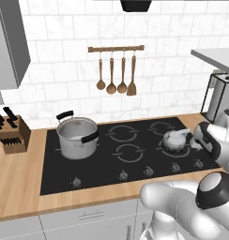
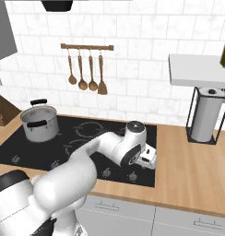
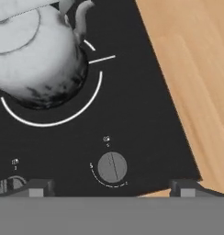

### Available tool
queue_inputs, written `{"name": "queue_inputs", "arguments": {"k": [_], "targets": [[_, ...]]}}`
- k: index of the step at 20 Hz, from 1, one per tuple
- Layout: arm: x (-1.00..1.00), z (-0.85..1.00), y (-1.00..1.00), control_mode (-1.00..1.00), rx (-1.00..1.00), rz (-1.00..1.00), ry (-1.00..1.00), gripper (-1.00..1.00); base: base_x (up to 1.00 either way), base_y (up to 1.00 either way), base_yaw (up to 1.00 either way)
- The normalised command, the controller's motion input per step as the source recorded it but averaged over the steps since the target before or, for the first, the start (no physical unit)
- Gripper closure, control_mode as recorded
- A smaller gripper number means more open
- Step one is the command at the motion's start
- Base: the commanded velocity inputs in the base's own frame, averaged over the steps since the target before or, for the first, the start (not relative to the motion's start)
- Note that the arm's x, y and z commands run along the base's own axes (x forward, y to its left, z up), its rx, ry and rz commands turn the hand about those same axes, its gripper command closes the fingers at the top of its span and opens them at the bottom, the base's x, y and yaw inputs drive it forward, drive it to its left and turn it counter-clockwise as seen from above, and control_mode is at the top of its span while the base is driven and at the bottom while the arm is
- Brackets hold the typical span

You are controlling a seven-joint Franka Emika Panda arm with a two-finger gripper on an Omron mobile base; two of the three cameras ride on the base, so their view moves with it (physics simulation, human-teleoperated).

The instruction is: Pick the kettle from the counter and place it on a stove burner. Then turn the burner on.

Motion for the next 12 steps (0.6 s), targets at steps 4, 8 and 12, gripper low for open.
{"name": "queue_inputs", "arguments": {"k": [4,8,12], "targets": [[0.00,-0.03,0.14,-1.00,0.02,0.13,0.03,-1.00,0.00,0.00,0.00],[0.02,-0.16,0.01,-1.00,-0.03,0.01,0.08,-1.00,0.00,0.00,0.00],[-0.34,-0.56,0.02,-1.00,-0.15,0.00,0.19,-1.00,0.00,0.00,0.00]]}}
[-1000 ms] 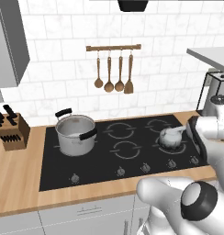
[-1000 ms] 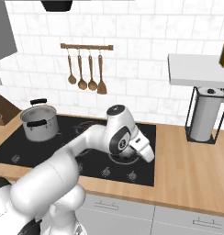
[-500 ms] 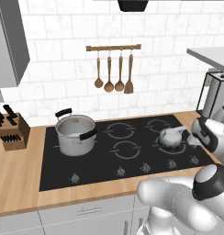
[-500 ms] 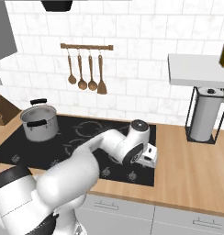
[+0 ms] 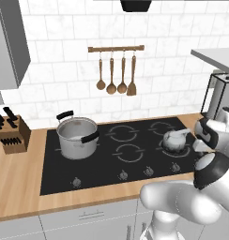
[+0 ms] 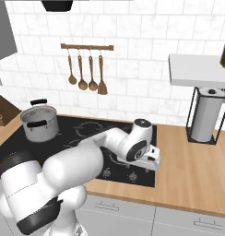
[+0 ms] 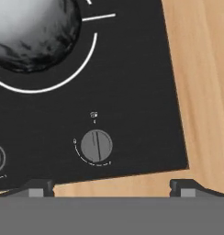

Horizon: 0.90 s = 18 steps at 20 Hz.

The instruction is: Pick the kettle from the counter and place it on a stove burner. Then turn the burner on.

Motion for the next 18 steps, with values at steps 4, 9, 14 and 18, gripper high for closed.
{"name": "queue_inputs", "arguments": {"k": [4,9,14,18], "targets": [[0.00,-0.24,0.07,-1.00,-0.04,0.00,0.04,-1.00,0.00,0.00,0.00],[0.00,-0.15,0.08,-1.00,0.00,0.00,0.00,-1.00,0.00,0.00,0.00],[0.12,-0.20,0.16,-1.00,-0.01,0.00,-0.05,-1.00,0.00,0.00,0.00],[0.09,-0.23,0.10,-1.00,-0.03,0.00,-0.06,-1.00,0.00,0.00,0.00]]}}
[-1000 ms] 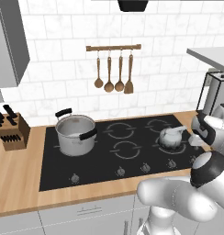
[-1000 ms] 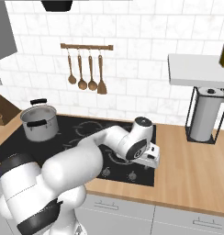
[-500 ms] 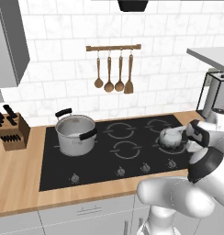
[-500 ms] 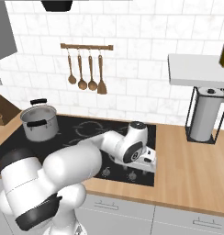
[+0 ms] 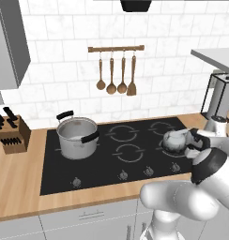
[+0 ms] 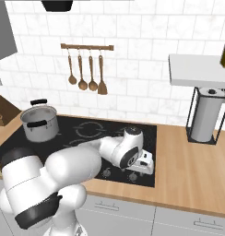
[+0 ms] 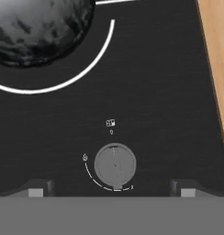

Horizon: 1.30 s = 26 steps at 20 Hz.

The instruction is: Pick the kettle from the counter and place it on a stove burner. Then turn the burner on.

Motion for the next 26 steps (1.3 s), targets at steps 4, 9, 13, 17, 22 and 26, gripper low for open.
{"name": "queue_inputs", "arguments": {"k": [4,9,13,17,22,26], "targets": [[0.00,-0.26,0.00,-1.00,-0.02,0.00,-0.01,-1.00,0.00,0.00,0.00],[0.00,-0.22,0.00,-1.00,-0.01,0.00,0.00,-1.00,0.00,0.00,0.00],[0.06,-0.20,0.00,-1.00,0.00,0.01,-0.02,-1.00,0.00,0.00,0.00],[0.20,-0.06,-0.05,-1.00,0.00,0.02,-0.05,-1.00,0.00,0.00,0.00],[0.27,0.00,-0.05,-1.00,0.00,0.01,0.00,-1.00,0.00,0.00,0.00],[0.00,0.00,0.00,-1.00,0.00,0.00,0.00,1.00,0.00,0.00,0.00]]}}
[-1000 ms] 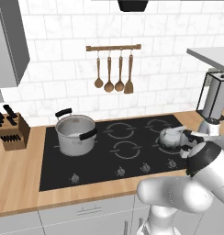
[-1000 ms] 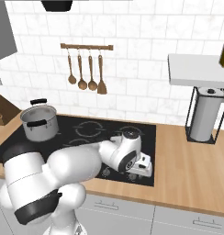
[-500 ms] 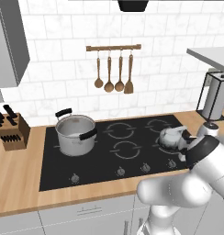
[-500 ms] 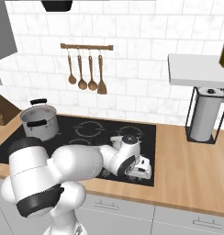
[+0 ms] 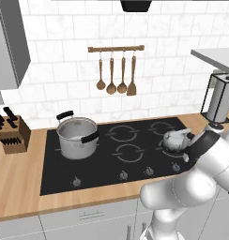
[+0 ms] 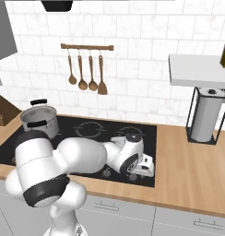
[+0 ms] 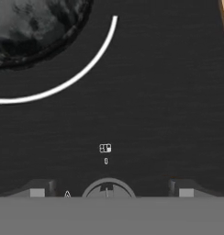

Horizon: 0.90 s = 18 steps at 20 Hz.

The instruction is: Pick the kettle from the counter and place it on a stove burner. Then turn the burner on.

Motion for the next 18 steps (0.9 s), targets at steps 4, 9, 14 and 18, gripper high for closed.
{"name": "queue_inputs", "arguments": {"k": [4,9,14,18], "targets": [[0.00,0.00,0.00,-1.00,0.00,0.00,0.00,1.00,0.00,0.00,0.00],[0.00,0.00,0.00,-1.00,0.00,0.00,0.00,1.00,0.00,0.00,0.00],[-0.04,0.00,0.00,-1.00,0.00,0.15,-0.03,1.00,0.00,0.00,0.00],[-0.12,0.05,0.00,-1.00,0.00,0.48,-0.12,1.00,0.00,0.00,0.00]]}}
